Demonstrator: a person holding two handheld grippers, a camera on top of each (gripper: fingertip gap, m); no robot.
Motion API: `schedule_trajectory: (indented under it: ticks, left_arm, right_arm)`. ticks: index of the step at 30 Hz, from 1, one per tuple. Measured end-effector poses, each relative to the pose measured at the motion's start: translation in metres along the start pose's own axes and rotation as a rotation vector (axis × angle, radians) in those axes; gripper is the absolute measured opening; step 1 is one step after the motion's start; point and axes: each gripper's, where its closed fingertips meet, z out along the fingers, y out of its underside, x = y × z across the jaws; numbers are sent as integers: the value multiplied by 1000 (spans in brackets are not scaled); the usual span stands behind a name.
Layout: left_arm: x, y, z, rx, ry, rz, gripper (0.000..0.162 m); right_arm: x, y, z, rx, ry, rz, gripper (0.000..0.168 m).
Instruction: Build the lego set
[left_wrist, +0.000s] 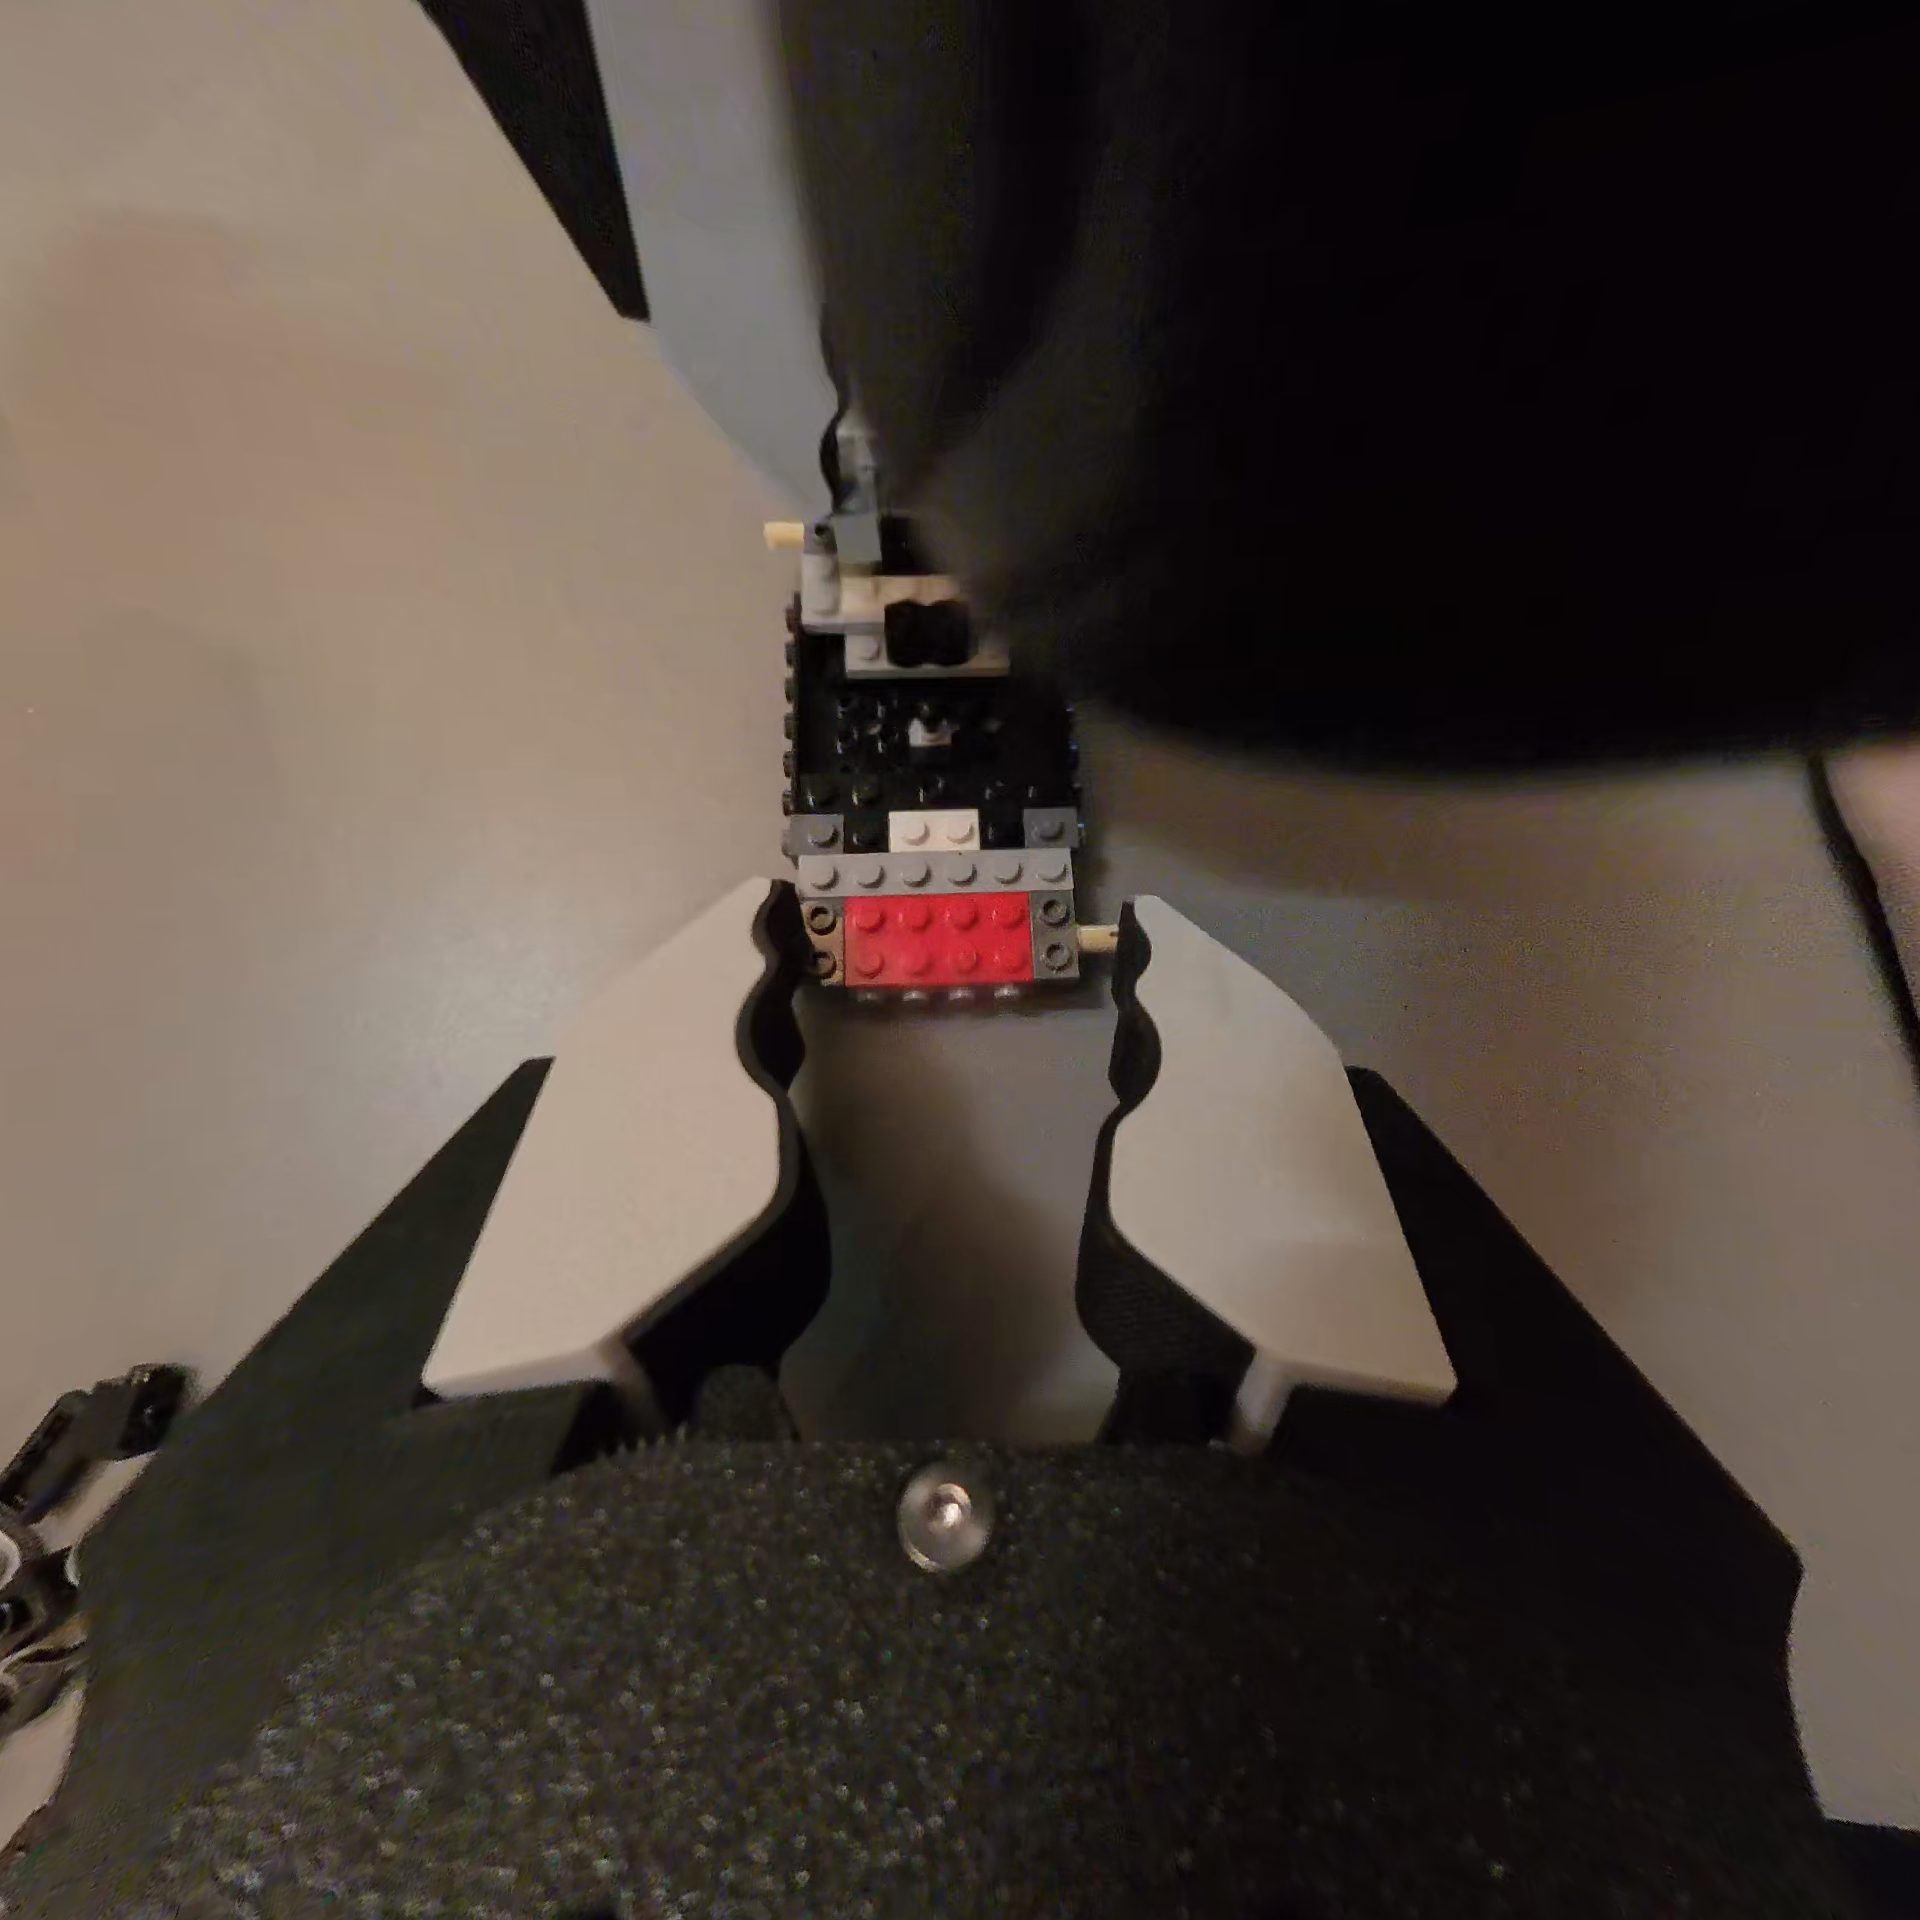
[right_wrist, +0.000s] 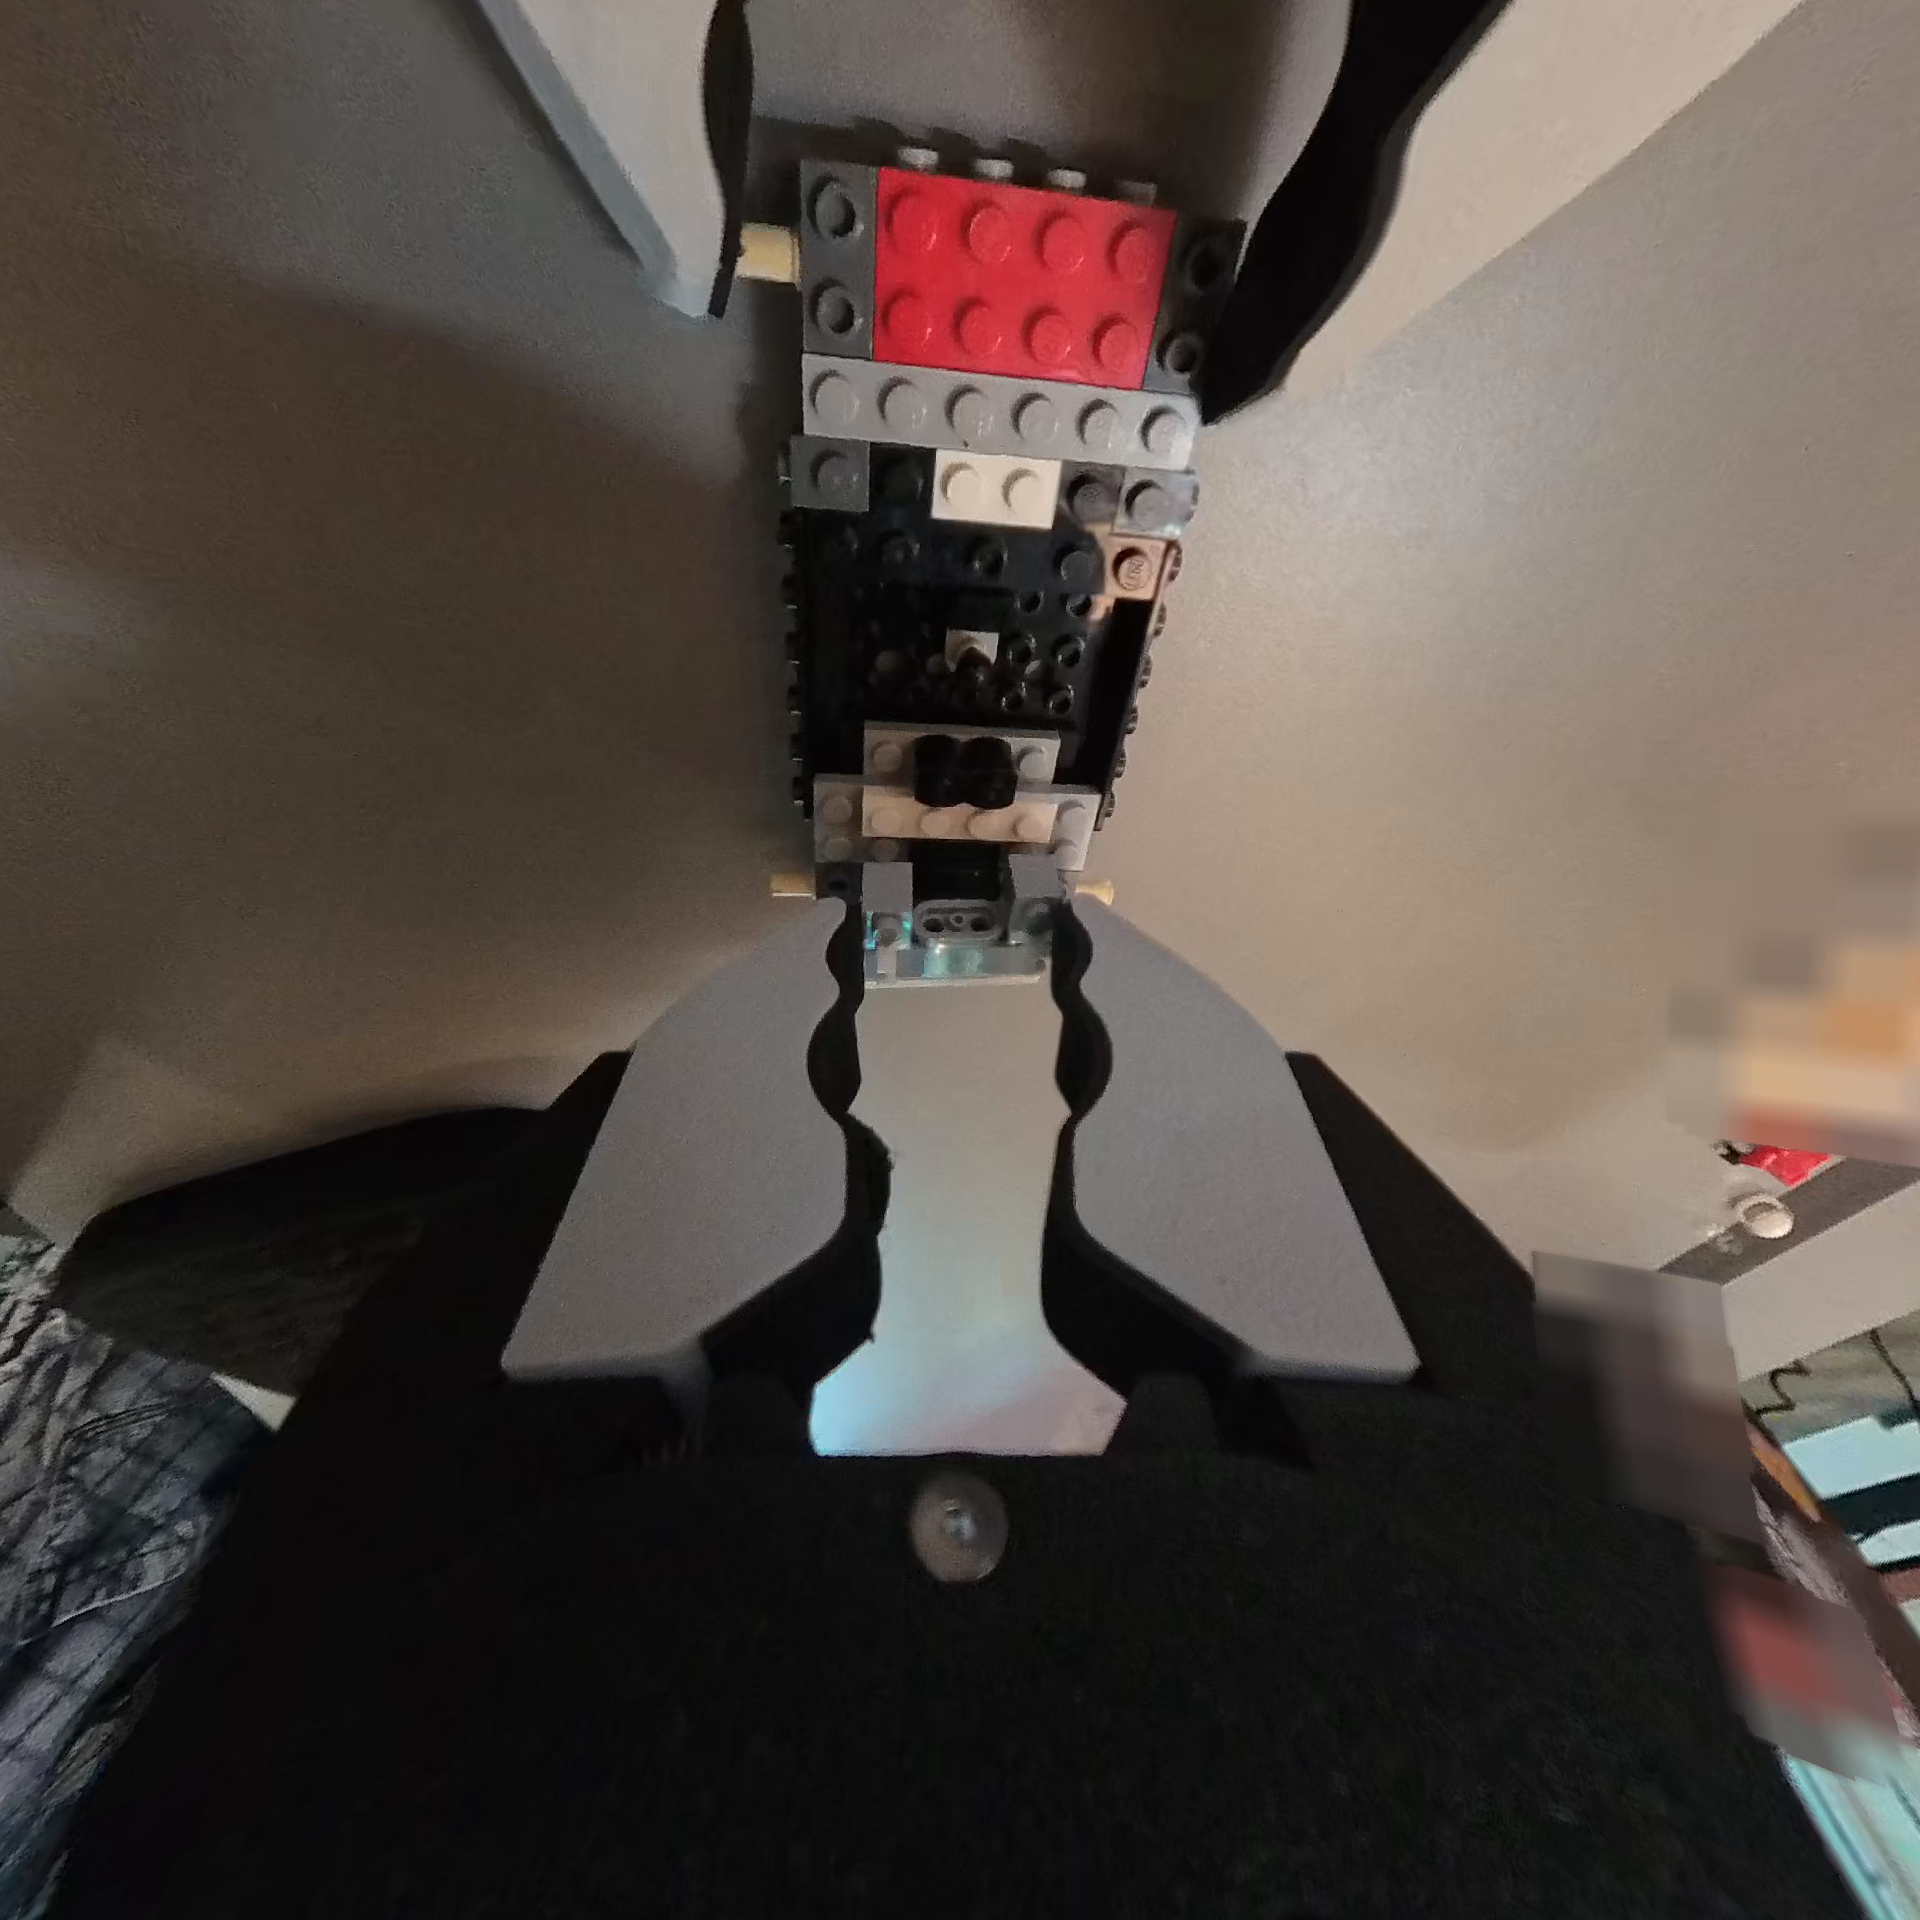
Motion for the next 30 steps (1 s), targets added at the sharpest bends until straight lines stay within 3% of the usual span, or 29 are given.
schedule_trajectory:
  ticks: [1, 9, 18, 22, 30]
  left_arm:
    - [0, 0, 0, 0, 1, -1, 57]
    - [0, 0, -1, 7, 12, -15, 58]
    - [0, 0, -1, 7, 15, -13, 58]
    - [1, 1, -1, 6, 16, -10, 58]
    - [1, 0, -1, 7, 17, -7, 58]
  right_arm:
    - [0, -1, 0, 16, 4, -6, 34]
    - [2, -2, -2, 228, -9, 51, 36]
    - [0, -1, 1, 351, -19, 43, 47]
    - [-1, -4, -1, 448, -47, 46, 34]
    - [-3, -1, -2, 382, -63, 60, 34]
